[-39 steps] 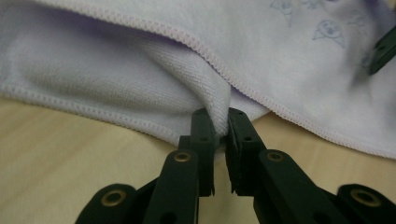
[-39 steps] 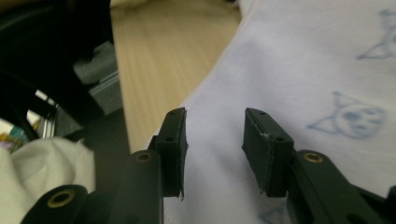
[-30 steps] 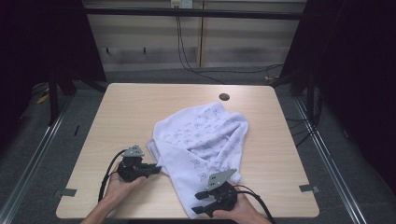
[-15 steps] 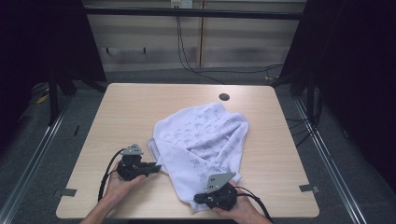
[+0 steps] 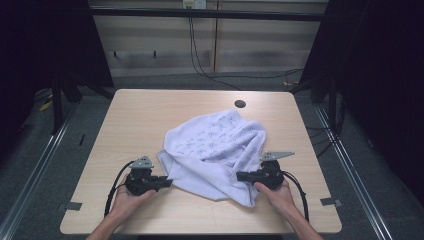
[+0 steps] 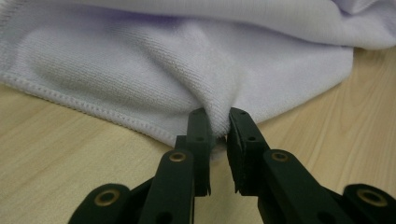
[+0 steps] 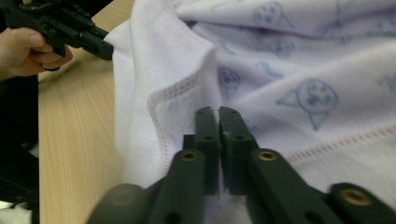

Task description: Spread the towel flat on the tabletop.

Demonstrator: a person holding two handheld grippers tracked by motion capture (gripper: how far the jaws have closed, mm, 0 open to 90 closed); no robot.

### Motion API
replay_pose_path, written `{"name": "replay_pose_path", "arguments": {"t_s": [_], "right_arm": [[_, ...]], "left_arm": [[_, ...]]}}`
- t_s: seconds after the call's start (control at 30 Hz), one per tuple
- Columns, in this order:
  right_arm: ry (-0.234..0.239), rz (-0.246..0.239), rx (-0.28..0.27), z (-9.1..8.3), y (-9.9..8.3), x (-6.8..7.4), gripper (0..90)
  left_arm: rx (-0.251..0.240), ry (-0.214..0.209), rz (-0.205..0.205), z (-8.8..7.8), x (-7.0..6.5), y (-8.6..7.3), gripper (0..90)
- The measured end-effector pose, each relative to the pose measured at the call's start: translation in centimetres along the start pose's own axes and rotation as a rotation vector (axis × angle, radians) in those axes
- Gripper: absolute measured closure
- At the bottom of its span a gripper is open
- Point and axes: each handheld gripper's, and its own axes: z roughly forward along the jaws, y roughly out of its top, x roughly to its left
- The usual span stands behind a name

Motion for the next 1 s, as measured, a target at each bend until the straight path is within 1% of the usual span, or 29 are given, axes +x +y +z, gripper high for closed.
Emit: {"name": "replay_pose_path", "arguments": {"t_s": [0.03, 0.07, 0.1, 0.13, 0.17, 0.2, 0.23, 0.27, 0.3, 0.33, 0.37, 0.4, 0.43, 0.5, 0.53, 0.57, 0.6, 0.63, 0.67, 0.7, 0.73, 0.77, 0.8, 0.83, 0.87, 0.9, 0.93, 0.97, 1.0], "right_arm": [[0.011, 0.028, 0.017, 0.0, -0.2, -0.4, 74.3], [-0.014, 0.026, 0.028, 0.0, -0.3, -0.3, 70.2], [-0.021, 0.001, 0.035, -0.2, -0.3, -0.1, 66.6], [-0.037, -0.009, 0.026, -0.9, -0.4, 0.5, 59.5], [-0.037, -0.009, 0.026, -0.9, -0.4, 0.5, 59.5], [-0.048, -0.032, 0.012, -1.4, -0.5, 0.9, 57.5], [-0.032, -0.035, 0.002, -1.8, -0.6, 1.1, 55.9], [-0.027, -0.031, -0.009, -2.1, -0.7, 1.3, 52.8], [-0.007, -0.05, -0.024, -2.2, -0.7, 2.0, 48.1], [-0.006, -0.055, -0.029, -2.0, -0.6, 2.1, 45.1], [-0.006, -0.055, -0.029, -2.0, -0.6, 2.1, 45.1], [-0.001, -0.065, -0.021, -1.6, -0.3, 2.4, 43.4], [-0.007, -0.073, -0.014, -0.8, 0.0, 2.9, 39.8], [-0.011, -0.082, -0.003, -0.4, 0.1, 3.0, 39.7], [-0.042, -0.098, 0.008, 0.1, 0.3, 3.3, 39.7], [-0.059, -0.105, 0.019, 0.5, 0.4, 3.3, 39.4], [-0.059, -0.1, 0.028, 0.8, 0.4, 3.2, 40.8], [-0.062, -0.098, 0.035, 1.1, 0.5, 3.1, 49.8], [-0.084, -0.103, 0.036, 1.2, 0.5, 3.1, 59.5], [-0.089, -0.065, 0.037, 1.0, 0.6, 2.7, 73.0], [-0.089, -0.06, 0.028, 0.8, 0.7, 2.5, 75.0], [-0.089, -0.06, 0.028, 0.8, 0.7, 2.5, 75.0], [-0.09, -0.049, 0.011, 0.1, 0.7, 1.9, 76.6], [-0.09, -0.049, 0.011, 0.1, 0.7, 1.9, 76.6], [-0.091, -0.034, 0.005, -0.3, 0.7, 1.7, 76.6], [-0.102, -0.025, -0.001, -0.9, 0.6, 1.1, 75.9], [-0.102, -0.025, -0.001, -0.9, 0.6, 1.1, 75.9], [-0.106, -0.022, -0.005, -1.4, 0.5, 0.7, 75.8], [-0.114, -0.016, -0.002, -1.6, 0.4, 0.6, 76.7]], "left_arm": [[0.005, -0.003, 0.003, -0.1, 0.0, 0.0, 79.6], [0.005, -0.005, -0.001, -0.1, -0.1, -0.2, 79.7], [0.009, -0.008, -0.001, -0.2, -0.1, -0.3, 79.7], [0.011, -0.015, -0.002, -0.5, -0.3, -0.5, 79.7], [0.011, -0.015, -0.002, -0.5, -0.3, -0.5, 79.7], [0.015, -0.02, -0.003, -0.5, -0.5, -0.6, 79.7], [0.019, -0.025, 0.001, -0.6, -0.6, -0.6, 80.1], [0.021, -0.03, 0.003, -0.6, -0.8, -0.7, 80.3], [0.031, -0.037, 0.007, -0.6, -1.3, -0.9, 80.3], [0.031, -0.037, 0.007, -0.6, -1.3, -0.9, 80.3], [0.04, -0.041, 0.016, -0.7, -1.6, -1.0, 80.3], [0.045, -0.044, 0.016, -0.9, -1.8, -1.1, 80.1], [0.032, -0.062, 0.01, -1.2, -2.1, -1.2, 79.9], [0.022, -0.065, 0.012, -1.4, -2.1, -1.3, 79.9], [0.014, -0.073, 0.009, -1.6, -2.1, -1.4, 79.2], [0.005, -0.072, 0.003, -1.8, -2.0, -1.4, 77.5], [-0.007, -0.067, -0.008, -2.0, -1.8, -1.4, 75.0], [-0.024, -0.059, -0.019, -2.4, -1.5, -1.3, 72.3], [-0.046, -0.054, -0.025, -2.8, -1.2, -1.3, 71.6], [-0.088, -0.039, -0.034, -3.7, -0.4, -1.2, 67.7], [-0.088, -0.039, -0.034, -3.7, -0.4, -1.2, 65.8], [-0.12, -0.028, -0.051, -4.2, 0.2, -1.2, 65.8], [-0.13, -0.005, -0.06, -4.6, 0.8, -1.2, 64.4], [-0.137, 0.028, -0.068, -4.8, 1.4, -1.1, 64.4], [-0.145, 0.057, -0.071, -5.0, 2.1, -1.0, 63.1], [-0.154, 0.098, -0.081, -5.1, 3.3, -0.7, 61.1], [-0.154, 0.098, -0.081, -5.1, 3.3, -0.7, 60.8], [-0.145, 0.134, -0.113, -4.6, 4.7, -0.4, 58.1], [-0.145, 0.134, -0.113, -4.6, 4.7, -0.4, 55.5]]}}
